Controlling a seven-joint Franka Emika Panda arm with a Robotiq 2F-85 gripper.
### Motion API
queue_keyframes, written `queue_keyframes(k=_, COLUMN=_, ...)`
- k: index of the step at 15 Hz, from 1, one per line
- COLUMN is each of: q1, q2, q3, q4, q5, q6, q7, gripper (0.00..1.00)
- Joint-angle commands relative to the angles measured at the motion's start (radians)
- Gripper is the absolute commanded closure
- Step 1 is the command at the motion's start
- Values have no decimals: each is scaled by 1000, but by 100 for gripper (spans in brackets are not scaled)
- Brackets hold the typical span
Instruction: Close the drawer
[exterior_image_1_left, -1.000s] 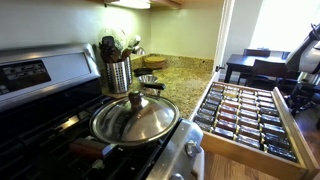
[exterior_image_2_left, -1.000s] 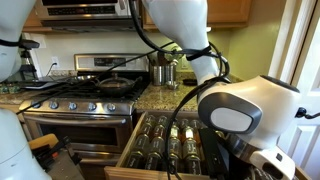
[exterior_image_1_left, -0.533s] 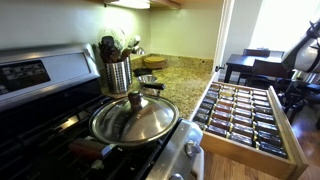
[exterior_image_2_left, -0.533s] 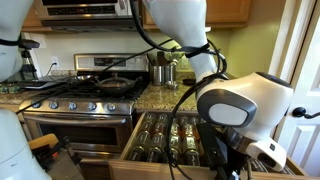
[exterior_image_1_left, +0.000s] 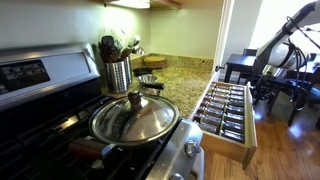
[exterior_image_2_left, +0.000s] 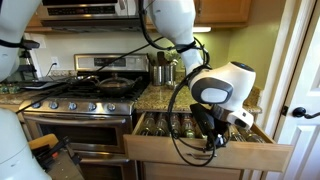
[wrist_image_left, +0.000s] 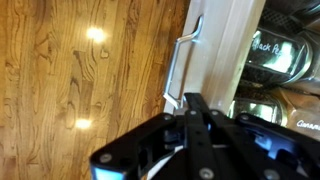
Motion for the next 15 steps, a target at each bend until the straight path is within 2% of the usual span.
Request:
queue_keyframes(k=1, q1=68, q2=48, q3=31, q4=129, q5=20, q6=-36, q7=81, gripper=98)
queue_keyframes(k=4, q1=114, q2=98, q3=43, q4=241, q5=15, q6=-85, q7=151, gripper=98)
queue_keyframes(k=8, q1=128, q2=134, q3=46, q4=328, q5=15, q6=-124, q7=173, gripper=98)
queue_keyframes(k=15, q1=68, q2=90, q3=30, q4=255, q5=20, q6=-110, q7=106, gripper=98)
